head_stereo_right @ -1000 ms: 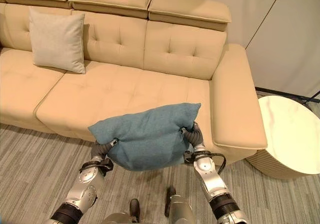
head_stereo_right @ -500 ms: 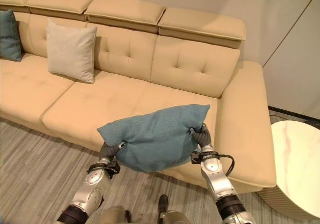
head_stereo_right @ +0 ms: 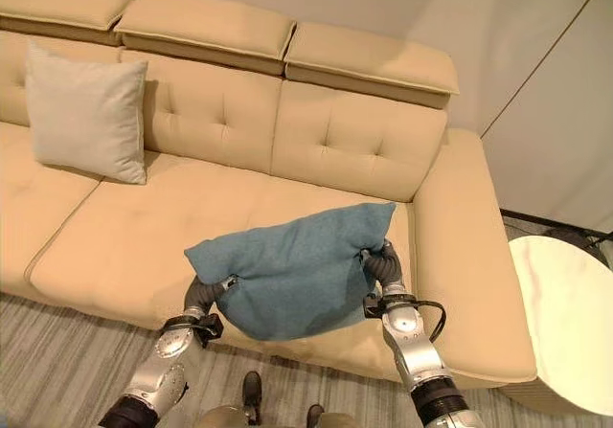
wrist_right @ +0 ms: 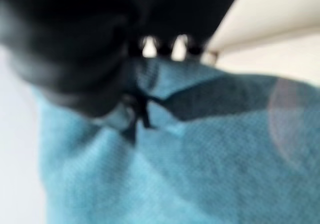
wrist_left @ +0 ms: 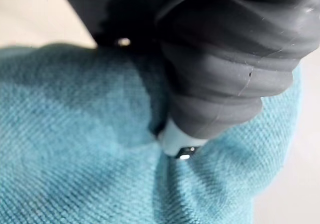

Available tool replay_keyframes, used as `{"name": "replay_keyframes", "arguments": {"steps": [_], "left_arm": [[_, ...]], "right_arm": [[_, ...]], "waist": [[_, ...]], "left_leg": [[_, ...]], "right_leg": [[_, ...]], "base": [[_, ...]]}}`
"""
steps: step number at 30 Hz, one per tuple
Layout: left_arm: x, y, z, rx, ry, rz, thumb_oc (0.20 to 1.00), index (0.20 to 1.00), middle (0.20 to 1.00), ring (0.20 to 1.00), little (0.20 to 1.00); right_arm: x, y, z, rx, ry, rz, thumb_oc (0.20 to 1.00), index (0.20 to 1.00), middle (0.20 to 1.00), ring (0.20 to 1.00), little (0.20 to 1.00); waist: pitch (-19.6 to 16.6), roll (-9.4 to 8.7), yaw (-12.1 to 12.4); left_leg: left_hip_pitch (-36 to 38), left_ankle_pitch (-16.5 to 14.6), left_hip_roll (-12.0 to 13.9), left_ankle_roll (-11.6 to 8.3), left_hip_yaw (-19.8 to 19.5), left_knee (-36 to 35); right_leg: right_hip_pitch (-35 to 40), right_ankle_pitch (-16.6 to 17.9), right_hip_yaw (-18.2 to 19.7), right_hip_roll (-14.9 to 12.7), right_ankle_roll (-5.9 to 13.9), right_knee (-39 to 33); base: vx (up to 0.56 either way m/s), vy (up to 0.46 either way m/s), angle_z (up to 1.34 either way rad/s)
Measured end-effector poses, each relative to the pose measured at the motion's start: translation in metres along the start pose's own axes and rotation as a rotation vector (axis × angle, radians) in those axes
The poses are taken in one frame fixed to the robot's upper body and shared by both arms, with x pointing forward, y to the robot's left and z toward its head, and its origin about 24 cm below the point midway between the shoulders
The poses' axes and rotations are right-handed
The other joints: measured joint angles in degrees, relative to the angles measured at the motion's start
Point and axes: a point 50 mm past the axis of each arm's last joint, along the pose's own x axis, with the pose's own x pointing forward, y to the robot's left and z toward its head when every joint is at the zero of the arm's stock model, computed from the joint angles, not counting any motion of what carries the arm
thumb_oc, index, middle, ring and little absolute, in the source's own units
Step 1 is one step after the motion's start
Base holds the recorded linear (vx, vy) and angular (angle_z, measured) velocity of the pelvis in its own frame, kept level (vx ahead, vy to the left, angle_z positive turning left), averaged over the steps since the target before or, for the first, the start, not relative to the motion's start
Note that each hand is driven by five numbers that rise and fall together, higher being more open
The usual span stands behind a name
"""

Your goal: Pick up all the scattered cushions and arrange them neatly on the sofa.

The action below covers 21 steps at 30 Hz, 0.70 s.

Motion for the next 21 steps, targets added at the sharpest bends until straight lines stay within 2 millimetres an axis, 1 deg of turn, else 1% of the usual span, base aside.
{"name": "replay_keyframes", "arguments": {"steps": [1, 2, 3, 4, 6, 7, 8, 9, 10, 11, 12, 13, 14, 15, 16, 17, 18, 19, 20, 21], "left_arm": [[0.0, 0.002, 0.001, 0.005, -0.003, 0.005, 0.2, 0.2, 0.2, 0.2, 0.2], [0.001, 0.007, 0.004, 0.025, -0.009, 0.011, 0.2, 0.2, 0.2, 0.2, 0.2], [0.001, 0.009, 0.005, 0.024, -0.013, 0.015, 0.2, 0.2, 0.2, 0.2, 0.2], [0.001, 0.011, 0.006, 0.022, -0.018, 0.023, 0.2, 0.2, 0.2, 0.2, 0.2], [0.0, 0.015, 0.011, 0.007, -0.04, 0.043, 0.2, 0.2, 0.2, 0.2, 0.2], [0.001, 0.017, 0.012, 0.005, -0.045, 0.05, 0.2, 0.2, 0.2, 0.2, 0.2], [0.001, 0.019, 0.013, -0.001, -0.049, 0.059, 0.2, 0.2, 0.2, 0.2, 0.2], [0.001, 0.018, 0.014, -0.001, -0.053, 0.054, 0.2, 0.2, 0.2, 0.2, 0.2], [0.001, 0.017, 0.014, 0.002, -0.054, 0.05, 0.2, 0.2, 0.2, 0.2, 0.2], [0.0, 0.017, 0.012, 0.017, -0.052, 0.049, 0.2, 0.2, 0.2, 0.2, 0.2], [0.0, 0.014, 0.01, 0.014, -0.048, 0.046, 0.2, 0.2, 0.2, 0.2, 0.2], [-0.001, 0.011, 0.008, 0.001, -0.045, 0.042, 0.2, 0.2, 0.2, 0.2, 0.2], [0.0, 0.0, 0.006, -0.018, -0.039, 0.017, 0.2, 0.2, 0.2, 0.2, 0.2], [0.0, -0.001, 0.006, -0.018, -0.039, 0.012, 0.2, 0.2, 0.2, 0.2, 0.2], [0.001, -0.005, 0.007, -0.01, -0.041, -0.005, 0.2, 0.2, 0.2, 0.2, 0.2], [0.001, -0.005, 0.008, -0.003, -0.043, -0.007, 0.2, 0.2, 0.2, 0.2, 0.2], [0.001, -0.006, 0.007, -0.006, -0.043, -0.009, 0.2, 0.2, 0.2, 0.2, 0.2], [0.002, -0.008, 0.008, -0.009, -0.044, -0.013, 0.2, 0.2, 0.2, 0.2, 0.2], [0.003, -0.009, 0.009, -0.008, -0.049, -0.017, 0.2, 0.2, 0.2, 0.2, 0.2], [0.004, -0.009, 0.011, -0.007, -0.054, -0.02, 0.2, 0.2, 0.2, 0.2, 0.2]], "right_arm": [[0.0, 0.001, 0.0, 0.004, -0.001, 0.004, 0.2, 0.2, 0.2, 0.2, 0.2], [-0.002, 0.003, -0.002, 0.004, 0.008, 0.02, 0.2, 0.2, 0.2, 0.2, 0.2], [-0.002, 0.004, -0.002, 0.004, 0.007, 0.028, 0.2, 0.2, 0.2, 0.2, 0.2], [-0.002, 0.006, -0.002, 0.007, 0.007, 0.036, 0.2, 0.2, 0.2, 0.2, 0.2], [0.001, 0.011, 0.002, 0.017, -0.007, 0.051, 0.2, 0.2, 0.2, 0.2, 0.2], [0.001, 0.014, 0.003, 0.022, -0.008, 0.057, 0.2, 0.2, 0.2, 0.2, 0.2], [0.001, 0.015, 0.003, 0.02, -0.009, 0.063, 0.2, 0.2, 0.2, 0.2, 0.2], [0.001, 0.014, 0.001, 0.016, -0.002, 0.061, 0.2, 0.2, 0.2, 0.2, 0.2], [0.001, 0.014, 0.0, 0.014, 0.004, 0.059, 0.2, 0.2, 0.2, 0.2, 0.2], [0.0, 0.012, -0.004, 0.011, 0.017, 0.056, 0.2, 0.2, 0.2, 0.2, 0.2], [-0.001, 0.01, -0.006, 0.005, 0.025, 0.048, 0.2, 0.2, 0.2, 0.2, 0.2], [-0.002, 0.006, -0.007, -0.002, 0.027, 0.039, 0.2, 0.2, 0.2, 0.2, 0.2], [-0.002, -0.002, -0.008, -0.018, 0.031, 0.021, 0.2, 0.2, 0.2, 0.2, 0.2], [-0.002, -0.007, -0.01, -0.027, 0.039, 0.012, 0.2, 0.2, 0.2, 0.2, 0.2], [-0.001, -0.011, -0.008, -0.033, 0.033, -0.002, 0.2, 0.2, 0.2, 0.2, 0.2], [-0.001, -0.012, -0.006, -0.035, 0.025, -0.005, 0.2, 0.2, 0.2, 0.2, 0.2], [0.001, -0.013, -0.003, -0.039, 0.012, -0.008, 0.2, 0.2, 0.2, 0.2, 0.2], [0.002, -0.015, 0.001, -0.043, -0.003, -0.017, 0.2, 0.2, 0.2, 0.2, 0.2], [0.002, -0.016, 0.001, -0.044, -0.006, -0.021, 0.2, 0.2, 0.2, 0.2, 0.2], [0.003, -0.017, 0.002, -0.047, -0.008, -0.022, 0.2, 0.2, 0.2, 0.2, 0.2]], "waist": [[0.04, 0.0, 0.3], [0.34, 0.15, 0.5], [0.38, 0.21, 0.71], [0.25, -0.13, 1.23], [0.38, -0.18, 1.42], [0.38, -0.2, 1.35], [0.37, -0.22, 1.16], [0.29, -0.39, 0.7], [0.35, -0.77, 0.12], [-0.03, -1.5, -0.5], [-0.14, -1.3, -0.55], [-0.51, -0.66, -0.2], [-0.42, -0.17, -0.6], [-0.49, -0.67, -0.48], [-0.52, -1.71, -0.4], [-0.52, -1.86, -0.19], [-0.43, -1.87, 0.04], [-0.5, -1.56, 0.23], [-0.52, -1.5, -0.04], [-0.46, -1.63, -0.32]], "left_leg": [[0.31, -0.03, -0.24, 0.02, 0.36, -0.03], [2.93, -1.78, -0.55, 0.47, 1.78, 0.39], [3.74, -2.6, -0.49, 0.71, 2.65, 0.22], [4.33, -2.9, -0.7, 0.68, 3.55, -0.28], [4.6, -3.63, -0.44, 0.36, 5.25, -0.69], [4.76, -4.04, -0.3, -0.1, 6.15, -0.71], [4.85, -4.41, -0.3, -0.12, 7.17, -0.61], [5.2, -4.79, -0.47, -0.61, 7.5, -0.6], [5.76, -5.04, -0.67, -0.99, 6.92, -0.58], [6.57, -5.37, -0.78, -1.72, 6.7, -0.5], [7.01, -5.74, -0.17, -2.5, 6.07, -0.19], [6.84, -5.96, 1.03, -3.15, 5.43, 0.2], [5.37, -6.25, 3.18, -4.82, 4.22, 3.19], [4.56, -5.93, 3.73, -5.57, 3.48, 5.27], [0.12, -6.03, 4.58, -5.8, 3.43, 14.03], [-1.89, -6.11, 4.7, -5.88, 3.27, 17.99], [-3.96, -6.37, 5.19, -6.05, 2.08, 22.27], [-5.31, -7.68, 5.41, -7.03, -1.34, 22.79], [-5.56, -7.67, 5.46, -7.07, -2.44, 21.34], [-5.72, -7.64, 5.47, -7.16, -3.26, 19.9]], "right_leg": [[-2.0, -0.18, -0.34, -0.5, 1.18, 4.51], [-3.96, 0.34, -2.4, -2.96, 1.53, 7.24], [-3.67, 0.67, -3.49, -3.82, 1.7, 5.23], [-3.53, 0.66, -4.79, -5.18, 1.52, 2.56], [-5.27, 1.8, -6.74, -6.58, 1.12, -1.71], [-6.07, 2.77, -7.51, -7.24, 1.88, -4.83], [-6.82, 4.71, -8.45, -7.78, 1.98, -7.5], [-6.17, 8.11, -9.98, -8.01, 1.76, -13.14], [-5.12, 9.68, -9.7, -7.9, 1.89, -15.66], [-2.92, 12.8, -9.12, -7.2, 0.6, -18.59], [-1.65, 15.06, -8.71, -6.19, -1.52, -20.38], [-0.79, 15.4, -8.82, -4.68, -2.27, -21.98], [1.38, 15.38, -10.16, -2.66, -3.17, -24.83], [2.33, 15.27, -10.81, -2.31, -3.79, -25.85], [3.41, 15.35, -11.51, -2.21, -5.64, -27.1], [3.7, 15.23, -11.5, -2.5, -6.14, -27.57], [4.48, 15.37, -11.42, -2.16, -7.15, -28.58], [5.45, 15.13, -11.05, -1.38, -8.2, -29.56], [5.99, 14.7, -10.66, -1.09, -8.56, -30.01], [6.95, 14.75, -10.66, -0.69, -8.51, -31.3]], "base": [[0.2, 0.134, -0.26], [0.18, 0.09, -0.09], [0.21, -0.001, -0.17], [0.11, -0.013, -0.34], [0.15, -0.056, -0.53], [0.15, -0.071, -0.58], [0.14, -0.076, -0.53], [0.19, -0.128, -0.24], [0.14, -0.107, 0.05], [0.1, -0.108, 0.24], [0.12, -0.149, 0.14], [0.14, -0.202, 0.22], [0.09, -0.203, 0.26], [0.07, -0.145, 0.43], [0.05, -0.091, 0.23], [0.07, -0.042, 0.08], [0.13, 0.01, -0.17], [0.18, 0.034, -0.19], [0.15, 0.039, -0.13], [0.1, 0.056, -0.12]]}}
